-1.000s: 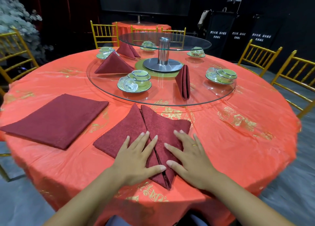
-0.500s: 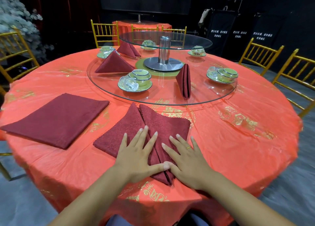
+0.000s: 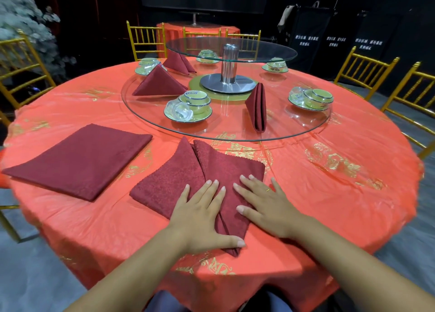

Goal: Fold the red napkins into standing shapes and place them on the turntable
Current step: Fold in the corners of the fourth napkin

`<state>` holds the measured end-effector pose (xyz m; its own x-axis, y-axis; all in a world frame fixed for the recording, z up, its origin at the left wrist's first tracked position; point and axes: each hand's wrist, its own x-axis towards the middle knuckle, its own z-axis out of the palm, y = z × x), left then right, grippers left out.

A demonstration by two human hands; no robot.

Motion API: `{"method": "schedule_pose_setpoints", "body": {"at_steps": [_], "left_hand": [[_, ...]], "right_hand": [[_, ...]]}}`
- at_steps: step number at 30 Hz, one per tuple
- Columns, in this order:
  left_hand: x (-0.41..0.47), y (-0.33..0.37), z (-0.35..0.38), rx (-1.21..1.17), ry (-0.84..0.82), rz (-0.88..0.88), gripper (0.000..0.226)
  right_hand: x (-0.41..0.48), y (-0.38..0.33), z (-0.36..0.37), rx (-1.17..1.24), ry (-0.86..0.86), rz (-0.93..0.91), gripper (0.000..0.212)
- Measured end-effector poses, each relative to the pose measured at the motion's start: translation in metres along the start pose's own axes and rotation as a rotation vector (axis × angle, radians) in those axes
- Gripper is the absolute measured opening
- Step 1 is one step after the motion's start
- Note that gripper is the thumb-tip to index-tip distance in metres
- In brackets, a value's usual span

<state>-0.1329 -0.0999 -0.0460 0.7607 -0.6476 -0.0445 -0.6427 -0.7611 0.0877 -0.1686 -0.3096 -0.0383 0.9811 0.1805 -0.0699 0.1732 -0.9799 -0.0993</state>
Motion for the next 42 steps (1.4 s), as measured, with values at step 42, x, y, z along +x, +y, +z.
{"method": "schedule_pose_setpoints", "body": {"at_steps": [42], "left_hand": [[0.109, -0.073, -0.031, -0.040, -0.093, -0.274, 0.074]], "right_hand": [[-0.009, -0.050, 0.008, -0.042, -0.016, -0.008, 0.098]]}}
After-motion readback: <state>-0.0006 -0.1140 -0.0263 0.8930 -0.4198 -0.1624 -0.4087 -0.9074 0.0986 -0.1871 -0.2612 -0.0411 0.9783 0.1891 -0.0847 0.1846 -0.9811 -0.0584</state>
